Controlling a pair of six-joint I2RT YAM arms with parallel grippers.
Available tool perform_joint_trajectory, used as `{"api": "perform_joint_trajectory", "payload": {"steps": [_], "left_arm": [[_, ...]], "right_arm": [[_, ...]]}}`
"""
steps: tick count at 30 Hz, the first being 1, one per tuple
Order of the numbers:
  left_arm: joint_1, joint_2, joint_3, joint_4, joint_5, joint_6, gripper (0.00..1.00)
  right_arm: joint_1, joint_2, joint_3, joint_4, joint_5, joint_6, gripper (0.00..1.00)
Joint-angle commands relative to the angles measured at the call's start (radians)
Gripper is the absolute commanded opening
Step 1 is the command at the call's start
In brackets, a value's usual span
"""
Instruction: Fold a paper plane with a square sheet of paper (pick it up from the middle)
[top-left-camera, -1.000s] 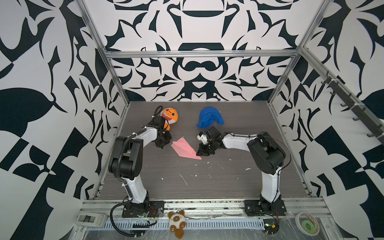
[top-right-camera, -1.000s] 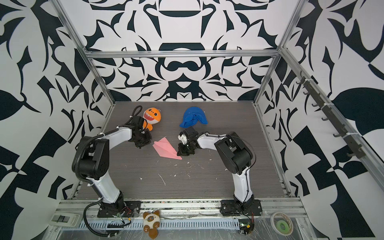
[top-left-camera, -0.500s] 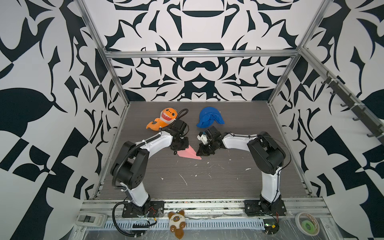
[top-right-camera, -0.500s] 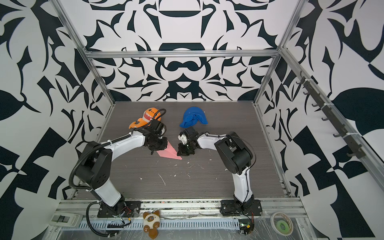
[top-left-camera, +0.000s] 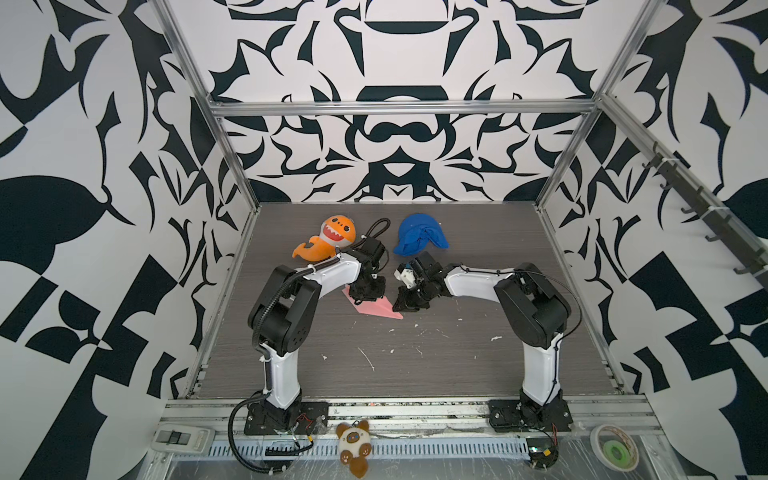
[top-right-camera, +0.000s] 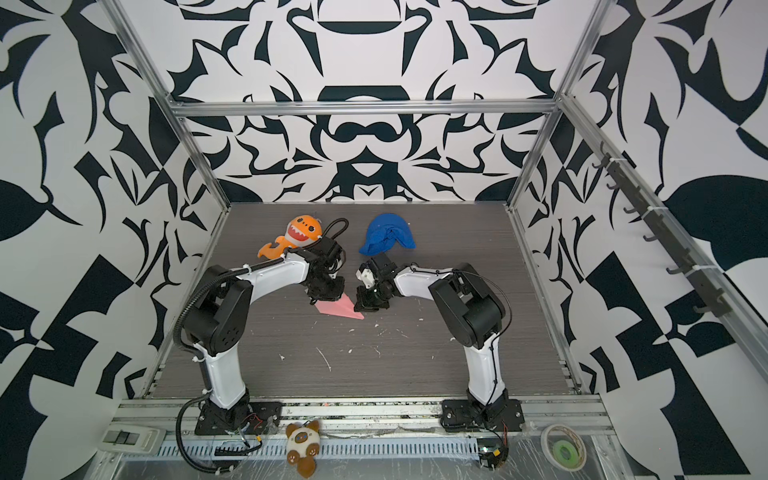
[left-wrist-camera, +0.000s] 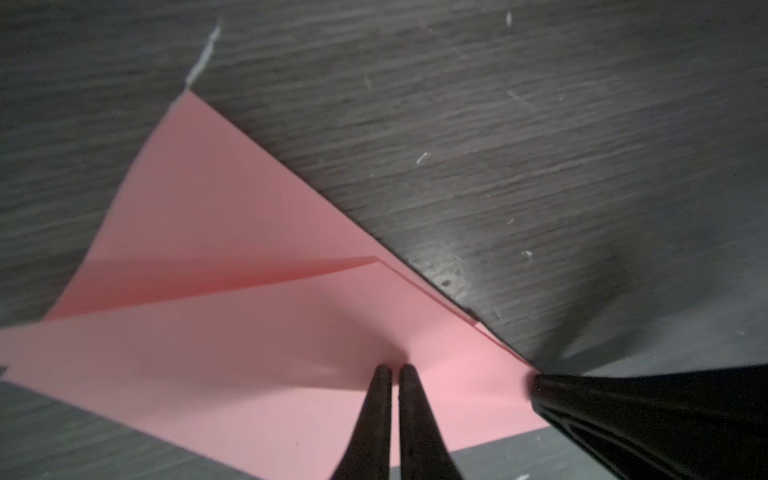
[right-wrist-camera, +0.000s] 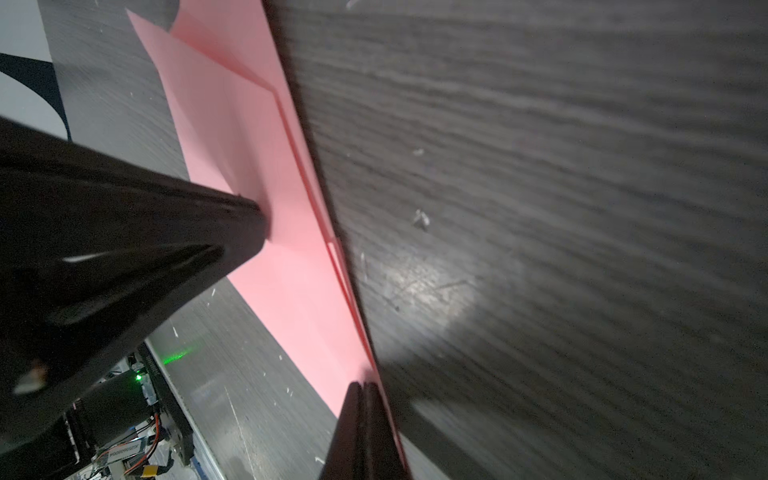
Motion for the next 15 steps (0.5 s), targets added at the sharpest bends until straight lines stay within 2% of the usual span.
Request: {"api": "perform_joint_trajectory", "payload": {"steps": [1,5,10,15], "left_arm": [[-0.003,0.024,0.032,-0.11,-0.046,0.061,0.1],[-0.004,0.055,0.064,-0.167,-0.103,0.093,0.1],[0.001,0.114,0.114,-0.225,-0.233,0.09,0.11],[0.013,0.151,0.135,-0.241,-0.285,0.09,0.12]], "right_arm": [[0.001,0.08,-0.038,-0.133,0.145,-0.002,0.0],[0.001,0.083,-0.037,-0.134,0.145,-0.003,0.0],[0.0,0.082,-0.037,-0.132,0.144,-0.003,0.0],[0.001,0.082,-0.035,-0.134,0.143,-0.005,0.0]]}}
